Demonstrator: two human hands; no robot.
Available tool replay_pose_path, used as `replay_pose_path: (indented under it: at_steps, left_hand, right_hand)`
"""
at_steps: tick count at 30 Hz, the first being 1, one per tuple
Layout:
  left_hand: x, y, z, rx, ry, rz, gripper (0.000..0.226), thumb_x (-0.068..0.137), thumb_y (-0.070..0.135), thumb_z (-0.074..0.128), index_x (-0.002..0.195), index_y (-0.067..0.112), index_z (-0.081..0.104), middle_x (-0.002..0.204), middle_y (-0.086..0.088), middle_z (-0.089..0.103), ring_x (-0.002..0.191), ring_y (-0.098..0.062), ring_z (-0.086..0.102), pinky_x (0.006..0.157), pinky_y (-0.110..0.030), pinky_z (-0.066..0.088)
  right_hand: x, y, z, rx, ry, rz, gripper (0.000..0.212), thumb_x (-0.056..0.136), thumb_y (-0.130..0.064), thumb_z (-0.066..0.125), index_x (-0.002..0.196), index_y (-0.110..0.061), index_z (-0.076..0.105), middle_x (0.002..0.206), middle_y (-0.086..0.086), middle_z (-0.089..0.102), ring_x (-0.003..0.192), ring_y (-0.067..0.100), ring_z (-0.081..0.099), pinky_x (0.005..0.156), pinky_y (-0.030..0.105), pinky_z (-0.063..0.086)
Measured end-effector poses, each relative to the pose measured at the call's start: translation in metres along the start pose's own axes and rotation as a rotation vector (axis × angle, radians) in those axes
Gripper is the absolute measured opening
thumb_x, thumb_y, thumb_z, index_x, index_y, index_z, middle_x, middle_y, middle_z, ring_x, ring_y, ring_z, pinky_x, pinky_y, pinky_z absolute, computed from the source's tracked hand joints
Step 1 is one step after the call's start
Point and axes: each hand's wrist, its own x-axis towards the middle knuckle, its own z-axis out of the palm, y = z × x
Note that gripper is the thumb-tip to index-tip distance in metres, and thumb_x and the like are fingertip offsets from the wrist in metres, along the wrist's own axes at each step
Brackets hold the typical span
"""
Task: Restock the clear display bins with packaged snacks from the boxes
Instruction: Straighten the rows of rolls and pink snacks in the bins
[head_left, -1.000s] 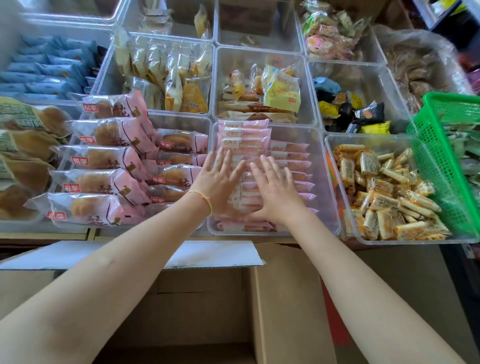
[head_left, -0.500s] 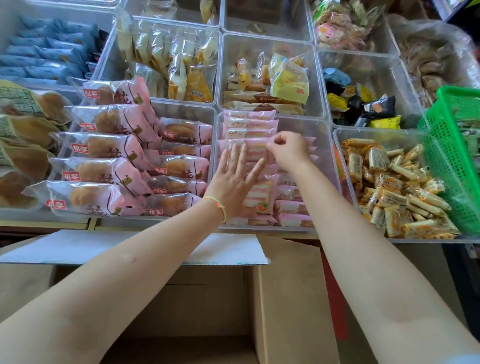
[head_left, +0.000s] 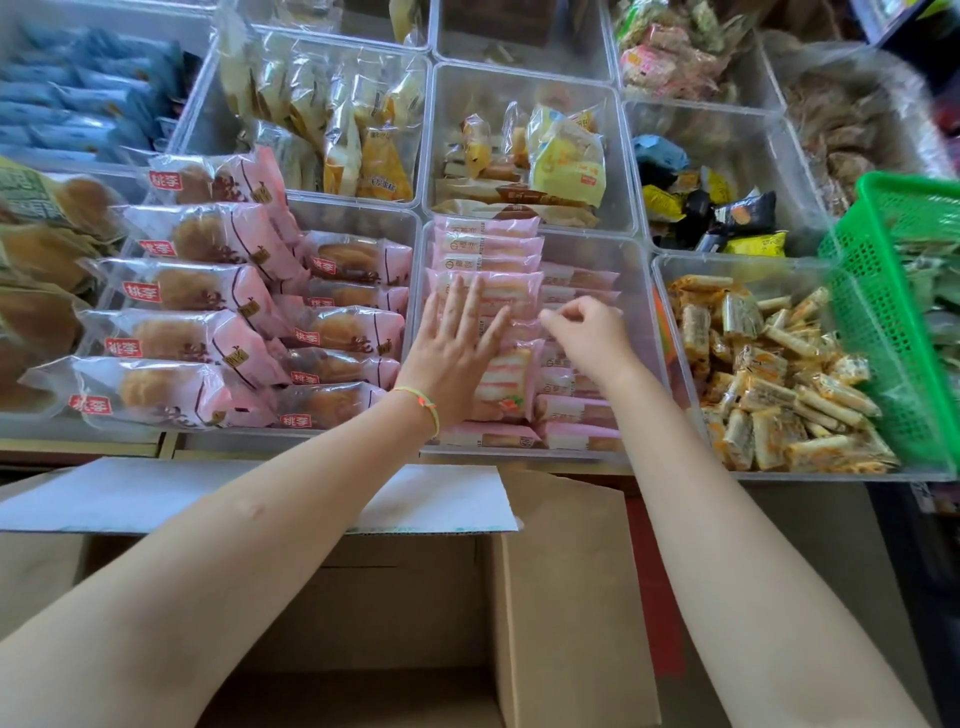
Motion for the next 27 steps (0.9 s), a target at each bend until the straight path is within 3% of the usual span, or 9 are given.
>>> replay_pose_path:
  at_steps: [5, 11, 15, 18, 23, 27]
  left_hand:
    - [0.000, 0.001, -0.001, -0.002, -0.013, 0.010, 0.094, 0.094, 0.043, 0.049, 0.153, 0.017, -0.021, 0.158, -0.028, -0.020, 0.146, -0.048, -0.015, 0.119, -0.059, 0.000]
    - [0.010, -0.008, -0.012, 0.007, 0.015, 0.002, 0.107, 0.089, 0.058, 0.053, 0.153, 0.017, -0.021, 0.159, -0.027, -0.015, 0.147, -0.047, -0.011, 0.120, -0.058, 0.002]
    - [0.002, 0.004, 0.000, 0.012, 0.006, 0.012, 0.098, 0.094, 0.046, 0.048, 0.152, 0.013, -0.023, 0.157, -0.029, -0.020, 0.145, -0.049, -0.016, 0.119, -0.060, 0.001]
    - [-0.003, 0.006, 0.003, 0.005, 0.003, 0.011, 0.099, 0.094, 0.053, 0.044, 0.151, 0.013, -0.026, 0.157, -0.028, -0.022, 0.144, -0.050, -0.017, 0.118, -0.061, 0.002]
    - [-0.006, 0.000, 0.001, -0.025, 0.015, 0.052, 0.094, 0.091, 0.069, 0.027, 0.150, 0.020, -0.028, 0.158, -0.023, -0.024, 0.146, -0.046, -0.018, 0.117, -0.062, 0.001]
    - [-0.004, -0.004, 0.003, -0.028, 0.034, 0.078, 0.084, 0.095, 0.056, 0.023, 0.151, 0.019, -0.026, 0.158, -0.023, -0.024, 0.146, -0.046, -0.018, 0.117, -0.062, 0.002]
  right_hand:
    - [-0.008, 0.003, 0.008, 0.087, -0.078, 0.020, 0.010, 0.096, -0.028, 0.063, 0.098, -0.019, 0.066, 0.092, 0.000, 0.071, 0.086, 0.022, 0.071, 0.083, 0.045, 0.059]
    - [-0.008, -0.014, 0.006, 0.102, 0.055, -0.095, 0.008, 0.097, -0.022, 0.060, 0.093, -0.016, 0.064, 0.088, -0.003, 0.067, 0.082, 0.020, 0.066, 0.072, 0.032, 0.054]
    - [-0.010, -0.007, 0.011, 0.058, -0.006, -0.072, 0.010, 0.099, -0.022, 0.057, 0.096, -0.015, 0.063, 0.088, -0.003, 0.064, 0.081, 0.015, 0.059, 0.066, 0.026, 0.046]
    - [-0.011, -0.007, 0.010, 0.046, -0.029, -0.053, 0.013, 0.099, -0.027, 0.056, 0.095, -0.016, 0.061, 0.084, -0.005, 0.062, 0.081, 0.017, 0.060, 0.070, 0.029, 0.048]
    - [-0.026, 0.000, 0.006, 0.114, -0.027, -0.003, 0.029, 0.092, -0.049, 0.062, 0.102, -0.021, 0.058, 0.097, -0.005, 0.065, 0.094, 0.019, 0.065, 0.083, 0.038, 0.055]
    - [-0.042, 0.010, 0.012, -0.078, -0.171, 0.016, 0.034, 0.088, -0.043, 0.071, 0.109, -0.021, 0.055, 0.101, -0.007, 0.063, 0.097, 0.016, 0.060, 0.080, 0.033, 0.047]
